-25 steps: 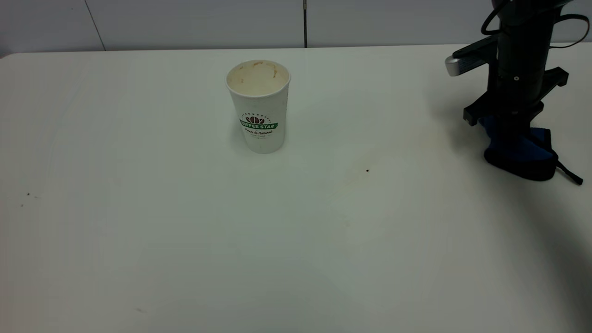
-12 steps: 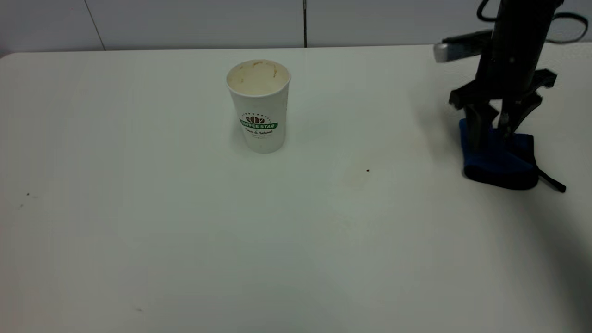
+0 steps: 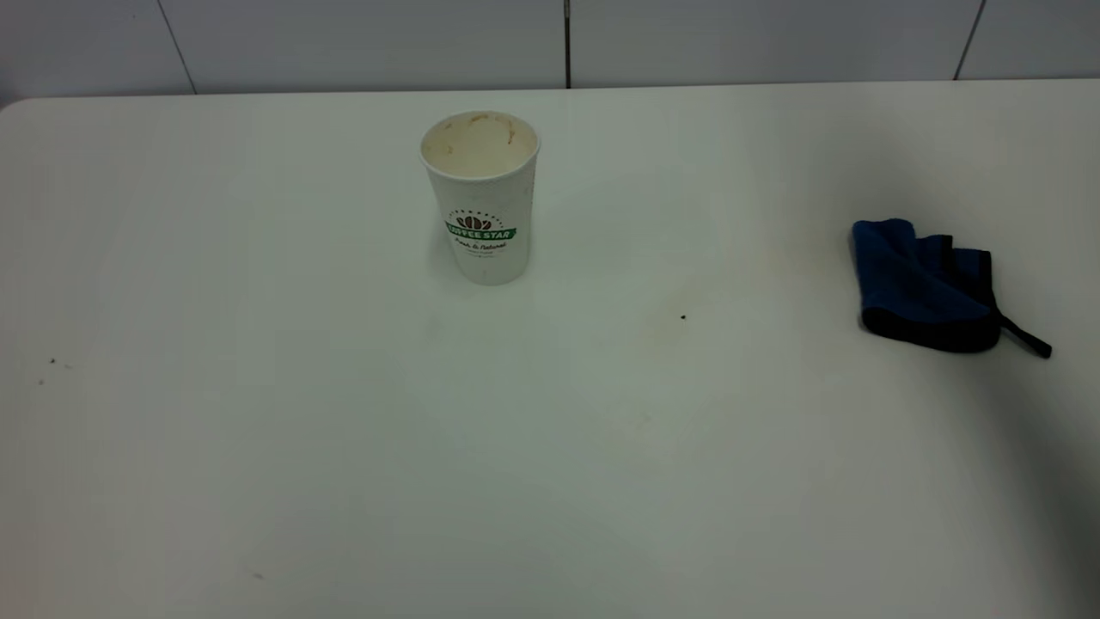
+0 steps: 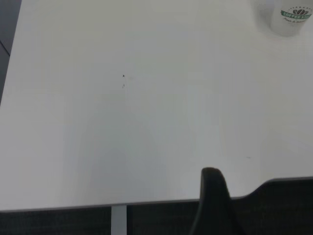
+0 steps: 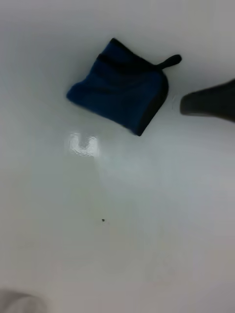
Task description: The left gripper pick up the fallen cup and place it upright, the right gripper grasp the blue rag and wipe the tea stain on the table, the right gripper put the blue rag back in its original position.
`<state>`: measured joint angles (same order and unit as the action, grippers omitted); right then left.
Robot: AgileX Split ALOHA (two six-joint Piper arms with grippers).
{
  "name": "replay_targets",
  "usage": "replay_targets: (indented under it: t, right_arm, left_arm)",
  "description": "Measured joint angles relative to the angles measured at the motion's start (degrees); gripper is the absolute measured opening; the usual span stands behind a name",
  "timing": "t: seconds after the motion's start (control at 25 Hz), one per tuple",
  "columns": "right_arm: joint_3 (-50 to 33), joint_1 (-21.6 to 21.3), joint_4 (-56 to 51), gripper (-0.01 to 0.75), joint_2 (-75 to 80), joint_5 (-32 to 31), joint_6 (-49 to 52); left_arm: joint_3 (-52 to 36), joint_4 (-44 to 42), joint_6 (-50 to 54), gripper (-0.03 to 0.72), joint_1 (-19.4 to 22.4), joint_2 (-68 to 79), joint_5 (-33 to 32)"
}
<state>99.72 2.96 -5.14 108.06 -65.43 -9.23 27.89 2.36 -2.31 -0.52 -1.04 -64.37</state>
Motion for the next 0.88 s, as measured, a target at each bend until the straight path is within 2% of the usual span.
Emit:
replay_targets:
  t: [0.24, 0.64, 0.88]
  right_arm:
    - [-20.1, 0.0, -0.1, 0.555, -24.2, 0.9, 0.7]
    - [-59.1, 0.0, 0.5, 0.553, -56.9, 1.3, 4.4]
    - [-71.9, 0.0, 0.9, 0.553, -71.1, 1.7, 8.4]
  left_arm:
    - [0.0, 0.0, 0.0, 0.524, 0.0, 0.0, 0.0]
    - [0.0, 0.0, 0.0, 0.524, 0.0, 0.0, 0.0]
    - [0.0, 0.0, 0.0, 0.524, 0.0, 0.0, 0.0]
